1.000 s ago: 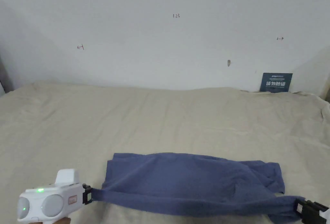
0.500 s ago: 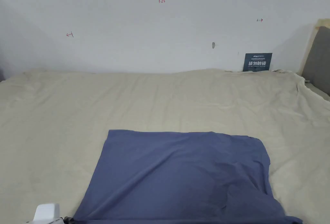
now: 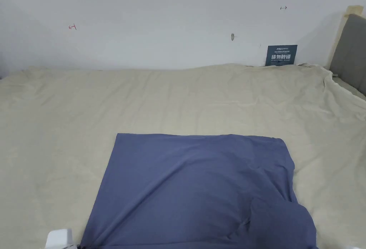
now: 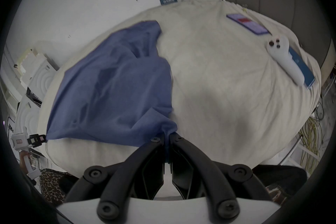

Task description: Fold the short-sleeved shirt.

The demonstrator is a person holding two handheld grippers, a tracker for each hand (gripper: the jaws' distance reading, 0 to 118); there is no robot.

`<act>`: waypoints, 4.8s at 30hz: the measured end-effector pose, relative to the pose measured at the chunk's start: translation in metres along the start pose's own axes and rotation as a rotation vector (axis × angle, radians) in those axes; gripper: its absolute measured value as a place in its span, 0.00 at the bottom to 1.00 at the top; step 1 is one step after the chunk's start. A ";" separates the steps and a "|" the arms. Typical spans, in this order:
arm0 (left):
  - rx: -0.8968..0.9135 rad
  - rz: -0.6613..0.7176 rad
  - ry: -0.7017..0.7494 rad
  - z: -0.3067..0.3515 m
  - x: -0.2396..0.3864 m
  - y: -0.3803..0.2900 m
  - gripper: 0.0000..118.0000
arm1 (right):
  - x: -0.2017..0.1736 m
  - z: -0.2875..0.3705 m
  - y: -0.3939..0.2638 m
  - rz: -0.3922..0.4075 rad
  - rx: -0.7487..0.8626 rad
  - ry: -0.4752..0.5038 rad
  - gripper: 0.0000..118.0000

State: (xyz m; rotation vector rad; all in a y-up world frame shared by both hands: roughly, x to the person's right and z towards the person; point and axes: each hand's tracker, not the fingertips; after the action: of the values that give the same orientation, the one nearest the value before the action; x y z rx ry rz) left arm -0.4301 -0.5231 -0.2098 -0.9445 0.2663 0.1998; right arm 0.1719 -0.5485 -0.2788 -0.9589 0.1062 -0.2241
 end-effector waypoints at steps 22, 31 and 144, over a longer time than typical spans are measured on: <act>0.427 -0.039 -0.032 0.121 0.053 0.063 0.75 | -0.089 0.148 0.082 0.199 0.524 0.036 0.64; 0.436 -0.014 -0.151 0.122 0.054 0.046 0.00 | -0.105 0.150 0.065 0.232 0.584 0.011 0.00; 0.198 -0.095 -0.016 0.016 0.064 0.177 0.92 | -0.088 0.048 0.167 0.232 0.313 0.010 0.74</act>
State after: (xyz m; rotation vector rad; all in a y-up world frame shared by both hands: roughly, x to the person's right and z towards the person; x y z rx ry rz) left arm -0.4175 -0.4056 -0.3570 -0.7567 0.2212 0.0916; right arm 0.1188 -0.3966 -0.3895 -0.6274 0.1852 -0.0289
